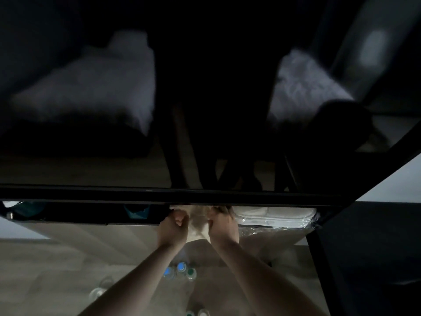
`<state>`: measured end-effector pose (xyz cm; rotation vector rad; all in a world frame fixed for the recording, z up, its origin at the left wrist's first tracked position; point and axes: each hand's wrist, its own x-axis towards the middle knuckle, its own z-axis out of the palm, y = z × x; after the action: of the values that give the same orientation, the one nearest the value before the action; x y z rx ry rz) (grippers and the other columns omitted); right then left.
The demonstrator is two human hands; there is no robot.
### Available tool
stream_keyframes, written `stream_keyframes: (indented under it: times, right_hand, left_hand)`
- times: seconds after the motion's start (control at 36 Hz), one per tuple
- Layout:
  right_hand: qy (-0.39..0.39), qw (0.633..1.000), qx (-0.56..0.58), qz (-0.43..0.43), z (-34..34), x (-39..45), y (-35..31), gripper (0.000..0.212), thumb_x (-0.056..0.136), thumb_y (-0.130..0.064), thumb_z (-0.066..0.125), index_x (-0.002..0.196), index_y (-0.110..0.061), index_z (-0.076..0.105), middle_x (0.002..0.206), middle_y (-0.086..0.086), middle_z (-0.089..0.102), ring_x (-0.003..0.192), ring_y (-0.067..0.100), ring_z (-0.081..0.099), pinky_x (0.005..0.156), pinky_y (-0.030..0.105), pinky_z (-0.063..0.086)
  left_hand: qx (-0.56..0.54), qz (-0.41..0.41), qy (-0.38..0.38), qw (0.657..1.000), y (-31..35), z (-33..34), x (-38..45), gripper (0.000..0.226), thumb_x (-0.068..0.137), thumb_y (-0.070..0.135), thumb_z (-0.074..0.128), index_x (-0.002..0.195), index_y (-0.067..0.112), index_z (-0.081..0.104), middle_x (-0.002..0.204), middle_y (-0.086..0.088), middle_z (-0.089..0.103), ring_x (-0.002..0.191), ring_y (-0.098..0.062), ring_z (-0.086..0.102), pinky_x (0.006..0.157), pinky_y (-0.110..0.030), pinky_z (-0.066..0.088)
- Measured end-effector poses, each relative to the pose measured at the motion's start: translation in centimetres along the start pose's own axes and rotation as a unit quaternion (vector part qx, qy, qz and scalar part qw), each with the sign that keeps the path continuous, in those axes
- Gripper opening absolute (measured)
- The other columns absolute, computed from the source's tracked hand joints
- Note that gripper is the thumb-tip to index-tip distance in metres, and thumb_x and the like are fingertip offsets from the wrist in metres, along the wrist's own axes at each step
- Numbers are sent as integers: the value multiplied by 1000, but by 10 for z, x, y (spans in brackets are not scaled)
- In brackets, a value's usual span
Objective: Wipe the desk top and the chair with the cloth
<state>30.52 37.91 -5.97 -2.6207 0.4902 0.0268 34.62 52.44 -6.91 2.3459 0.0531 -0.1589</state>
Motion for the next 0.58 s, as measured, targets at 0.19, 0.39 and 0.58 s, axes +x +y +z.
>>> stream_keyframes:
  times: [0.19, 0.39, 0.58]
  right_hand:
    - [-93, 994, 31, -49, 11, -6, 6, 63, 91, -2, 51, 151, -18, 39, 155, -1, 35, 146, 24, 29, 115, 33, 36]
    - [-149, 986, -25, -66, 7, -2, 9, 84, 91, -10, 53, 162, -12, 8, 168, 3, 7, 155, 24, 4, 127, 36, 8]
    - [-154, 986, -8, -64, -5, -43, 11, 87, 88, -7, 50, 162, -22, 8, 169, -3, -9, 156, 24, -9, 126, 39, 16]
  left_hand:
    - [200, 159, -117, 960, -22, 9, -8, 65, 98, 18, 56, 158, 23, 32, 161, 3, 36, 147, -19, 33, 120, -30, 29]
    - [315, 145, -202, 916, -2, 4, 7, 77, 97, 25, 51, 163, 21, 11, 169, 1, 15, 155, -23, 11, 121, -37, 19]
    - [295, 104, -175, 933, 1, -7, -18, 83, 93, 20, 53, 164, 23, 9, 171, 2, 11, 154, -24, 13, 124, -38, 17]
